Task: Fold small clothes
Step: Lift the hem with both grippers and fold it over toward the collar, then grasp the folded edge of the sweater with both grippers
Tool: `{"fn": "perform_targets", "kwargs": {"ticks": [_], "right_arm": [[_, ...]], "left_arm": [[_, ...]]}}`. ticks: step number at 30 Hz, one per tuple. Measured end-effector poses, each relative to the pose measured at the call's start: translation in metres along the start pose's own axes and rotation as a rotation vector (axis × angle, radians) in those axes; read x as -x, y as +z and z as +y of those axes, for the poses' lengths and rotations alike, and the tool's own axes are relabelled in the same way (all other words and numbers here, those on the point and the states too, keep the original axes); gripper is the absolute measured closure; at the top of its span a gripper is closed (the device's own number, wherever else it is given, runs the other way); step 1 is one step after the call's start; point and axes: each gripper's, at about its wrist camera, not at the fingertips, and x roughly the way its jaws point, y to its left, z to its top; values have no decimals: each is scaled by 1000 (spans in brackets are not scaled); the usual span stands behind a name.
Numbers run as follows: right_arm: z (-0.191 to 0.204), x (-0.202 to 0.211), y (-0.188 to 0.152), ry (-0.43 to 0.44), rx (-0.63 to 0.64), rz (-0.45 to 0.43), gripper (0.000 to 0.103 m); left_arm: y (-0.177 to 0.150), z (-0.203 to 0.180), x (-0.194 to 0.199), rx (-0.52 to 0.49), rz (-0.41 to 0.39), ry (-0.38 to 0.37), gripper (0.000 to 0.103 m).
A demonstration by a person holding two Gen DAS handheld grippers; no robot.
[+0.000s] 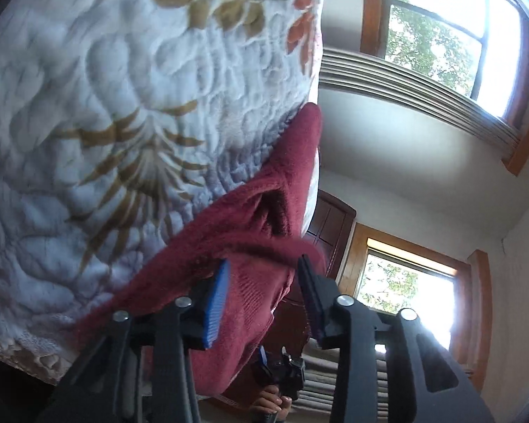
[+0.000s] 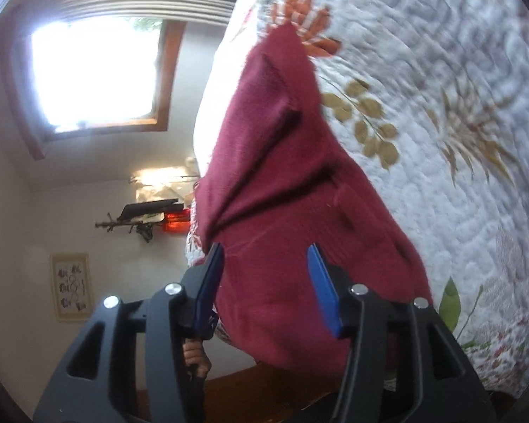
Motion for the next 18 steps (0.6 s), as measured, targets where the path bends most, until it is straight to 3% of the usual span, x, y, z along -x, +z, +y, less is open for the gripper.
{"fn": "perform_targets", "kwargs": {"ticks": [2, 4, 7, 11, 15, 18], "right_arm": [[9, 11, 6, -32, 65, -1, 52], [16, 22, 9, -86, 147, 1, 52], [18, 18, 7, -177, 266, 53, 52], [5, -5, -4, -297, 359, 113, 52], [-4, -26, -14, -365, 385, 111, 49], [-4, -33, -19, -370, 363, 88, 42]], "left_arm": [[-7, -23, 3, -98, -5, 59, 49], [-17, -49, 6, -232, -10, 164, 39], [-34, -81, -6, -450, 11, 363, 25], [-46, -98, -42, -687, 85, 634, 16], [-42, -86, -54, -823, 172, 733, 14], [-27, -78, -66, -827, 220, 746, 13]]}}
